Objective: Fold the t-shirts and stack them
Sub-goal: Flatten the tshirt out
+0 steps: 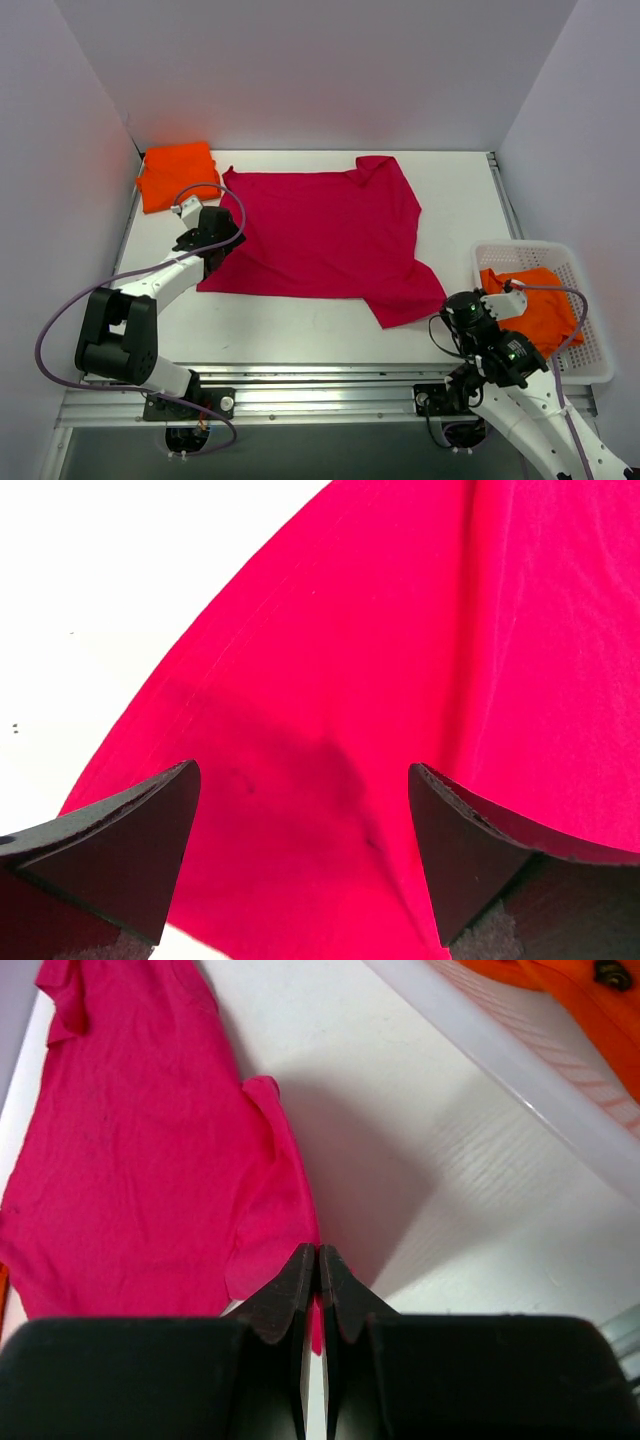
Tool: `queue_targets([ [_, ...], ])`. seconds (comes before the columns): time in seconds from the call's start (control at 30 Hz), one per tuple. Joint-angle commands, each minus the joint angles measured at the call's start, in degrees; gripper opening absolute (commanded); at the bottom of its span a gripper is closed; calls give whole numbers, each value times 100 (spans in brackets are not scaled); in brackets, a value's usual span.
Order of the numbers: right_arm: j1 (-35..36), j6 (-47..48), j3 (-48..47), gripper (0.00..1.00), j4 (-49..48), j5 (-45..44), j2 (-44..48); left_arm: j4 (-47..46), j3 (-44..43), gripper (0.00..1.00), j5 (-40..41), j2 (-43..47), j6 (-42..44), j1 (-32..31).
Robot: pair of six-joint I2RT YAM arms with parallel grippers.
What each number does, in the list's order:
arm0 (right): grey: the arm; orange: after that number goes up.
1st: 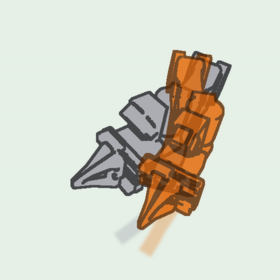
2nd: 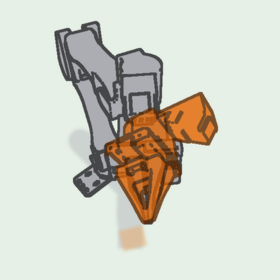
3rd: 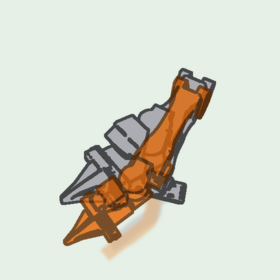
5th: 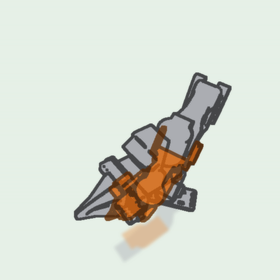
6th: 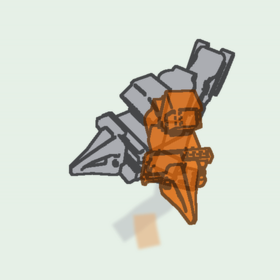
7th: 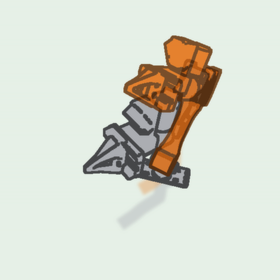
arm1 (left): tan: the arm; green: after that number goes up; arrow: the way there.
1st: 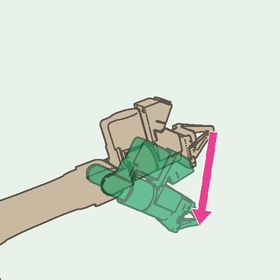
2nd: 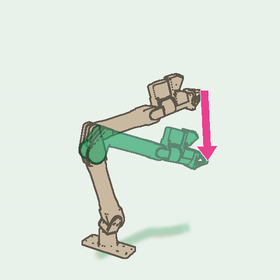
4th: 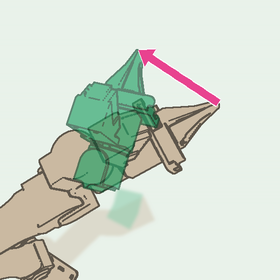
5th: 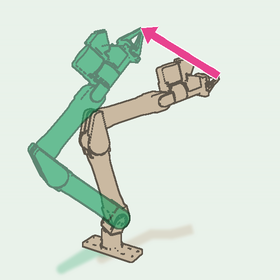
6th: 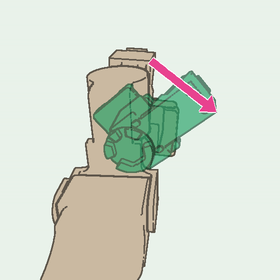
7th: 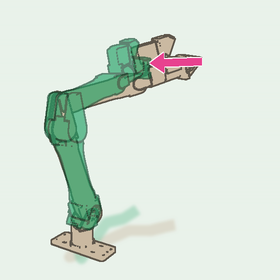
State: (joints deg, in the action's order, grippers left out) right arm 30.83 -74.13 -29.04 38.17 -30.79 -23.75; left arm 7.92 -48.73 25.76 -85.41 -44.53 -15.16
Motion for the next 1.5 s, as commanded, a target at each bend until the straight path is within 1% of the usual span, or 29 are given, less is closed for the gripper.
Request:
queue_targets([
  [0.0,28,-488,-172,0,717,-209,-34,-221,4,94,-176,138,15,39],
  [0.07,37,-488,-251,0,779,-86,-51,-212,39,94,-203,199,15,39],
  [0.1,28,-489,-295,9,823,-59,-95,-212,56,94,-211,235,24,48],
  [0.17,28,-445,-444,42,867,-15,-235,-230,100,94,-211,322,32,48],
  [0.2,28,-453,-488,72,919,-15,-270,-230,118,94,-229,358,32,48],
  [0.27,28,-427,-559,76,868,20,-314,-204,118,94,-238,463,32,48],
  [0.37,37,-164,-550,78,227,134,-463,-142,57,94,-264,604,41,48],
  [0.43,46,55,-638,78,-449,12,-717,-63,-127,94,-273,648,76,48],
  [0.5,37,380,-874,78,-1106,-146,-1323,-2,-285,95,-299,631,155,48],
  [0.53,37,521,-971,79,-1354,-243,-1847,86,-478,95,-299,587,243,57],
  [0.57,46,757,-1077,78,-1574,-305,-2131,130,-567,95,-291,543,278,57],
  [0.6,46,864,-1234,78,-2098,-340,-2395,148,-646,95,-282,490,313,65],
  [0.67,46,1057,-1402,76,-2646,-507,-3247,78,-857,95,-360,280,358,161],
  [0.7,20,1137,-1568,72,-3205,-542,-3537,-9,-944,95,-431,192,384,206],
  [0.77,-50,1251,-1815,66,-3692,-735,-4495,-28,-1322,95,-588,-151,428,328],
  [0.8,-216,1313,-2260,64,-3764,-745,-4803,-28,-1462,94,-668,-387,480,373],
  [0.83,-339,1304,-2534,64,-3747,-736,-5424,-10,-1751,94,-756,-511,524,425],
  [0.93,-717,1296,-3203,62,-3334,-569,-6078,122,-2157,93,-958,-888,682,566],
  [0.97,-797,1261,-3144,59,-3334,-604,-6089,113,-2341,93,-985,-968,709,584],
  [1.03,-1042,1234,-2637,35,-3701,-552,-5967,8,-2535,91,-1195,-1248,718,680],
  [1.07,-1148,1251,-2459,26,-3825,-421,-5940,-71,-2771,90,-1353,-1364,718,716],
  [1.1,-1245,1269,-2310,7,-4139,-89,-5940,-298,-2913,88,-1546,-1504,762,733],
  [1.13,-1316,1278,-2204,0,-4151,10,-5983,-387,-3097,84,-2052,-1827,884,725],
  [1.17,-1412,1287,-2090,0,-4090,55,-6027,-440,-3542,82,-2370,-2022,946,699],
  [1.2,-1448,1313,-2036,0,-4072,81,-6062,-476,-3773,81,-3078,-2415,1025,655],
  [1.27,-1570,1374,-1879,0,-4046,134,-6107,-520,-4213,80,-3715,-2813,1139,427],
  [1.33,-1597,1436,-1781,0,-4029,239,-6054,-371,-4837,79,-4182,-3332,1411,33],
  [1.4,-1580,1462,-1580,0,-4028,266,-5984,-107,-5389,79,-4350,-3814,1666,-241],
  [1.47,-1571,1445,-1430,0,-4037,397,-5852,-37,-5655,79,-4667,-4088,1685,-548],
])
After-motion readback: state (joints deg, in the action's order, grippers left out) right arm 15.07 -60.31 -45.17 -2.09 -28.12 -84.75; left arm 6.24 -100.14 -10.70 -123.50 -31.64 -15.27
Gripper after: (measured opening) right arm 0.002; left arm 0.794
